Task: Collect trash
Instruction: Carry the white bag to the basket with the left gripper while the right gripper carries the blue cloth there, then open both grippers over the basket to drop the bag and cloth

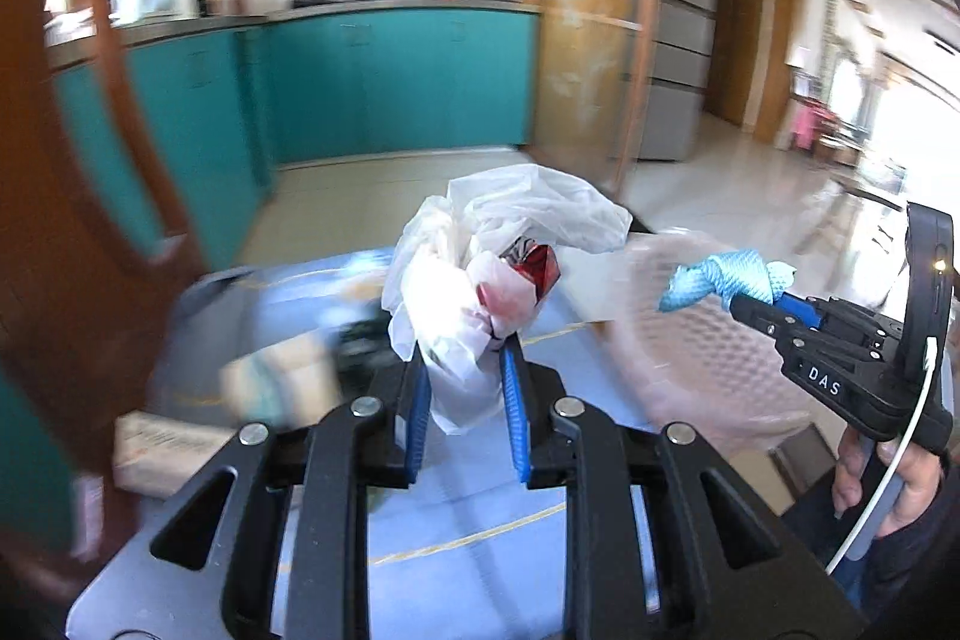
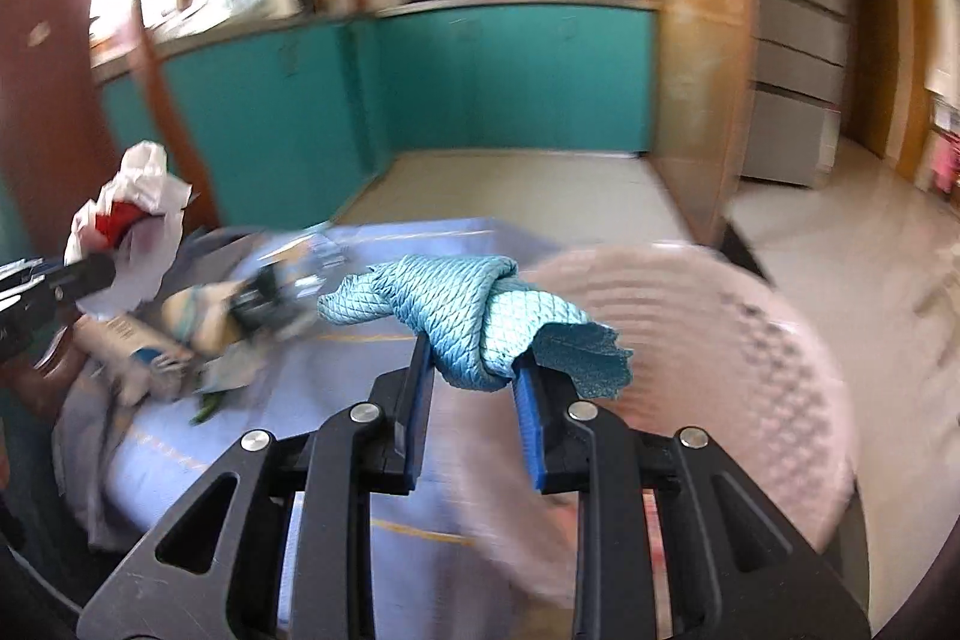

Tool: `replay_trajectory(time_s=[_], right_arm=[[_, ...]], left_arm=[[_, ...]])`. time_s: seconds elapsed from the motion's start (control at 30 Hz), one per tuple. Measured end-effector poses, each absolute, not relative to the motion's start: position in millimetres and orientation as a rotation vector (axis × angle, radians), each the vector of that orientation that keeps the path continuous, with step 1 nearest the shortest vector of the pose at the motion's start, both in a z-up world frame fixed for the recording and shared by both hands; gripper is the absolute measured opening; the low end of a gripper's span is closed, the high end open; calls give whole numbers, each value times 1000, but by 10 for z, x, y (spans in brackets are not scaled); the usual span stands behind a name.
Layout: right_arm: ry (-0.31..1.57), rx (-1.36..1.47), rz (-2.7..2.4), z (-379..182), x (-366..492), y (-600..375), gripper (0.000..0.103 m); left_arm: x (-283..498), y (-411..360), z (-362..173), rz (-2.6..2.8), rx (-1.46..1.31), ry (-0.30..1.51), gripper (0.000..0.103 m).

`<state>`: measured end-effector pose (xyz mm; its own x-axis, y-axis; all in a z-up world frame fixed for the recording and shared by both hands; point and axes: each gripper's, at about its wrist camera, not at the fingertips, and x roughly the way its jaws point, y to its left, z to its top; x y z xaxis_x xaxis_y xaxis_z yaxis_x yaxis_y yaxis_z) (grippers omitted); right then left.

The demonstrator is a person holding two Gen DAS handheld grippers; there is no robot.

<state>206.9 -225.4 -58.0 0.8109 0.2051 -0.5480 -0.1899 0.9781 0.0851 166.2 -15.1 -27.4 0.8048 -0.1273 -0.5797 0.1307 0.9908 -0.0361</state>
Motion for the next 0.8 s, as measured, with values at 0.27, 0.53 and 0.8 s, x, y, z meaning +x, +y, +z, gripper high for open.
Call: replay_trajectory(time_s=[0.27,0.53,0.8], right_arm=[[686,176,-42,-773,2132,-3024,27],[732,134,-91,-872,2189,-3002,59],[702,78,29,-811,2205,-2656,60]], left_arm=[[2294,-1136,-474,-384,51,709,23],[2489,-1374,-529,-425,21,678,64],[2079,-561,-460,5,28,579,65]])
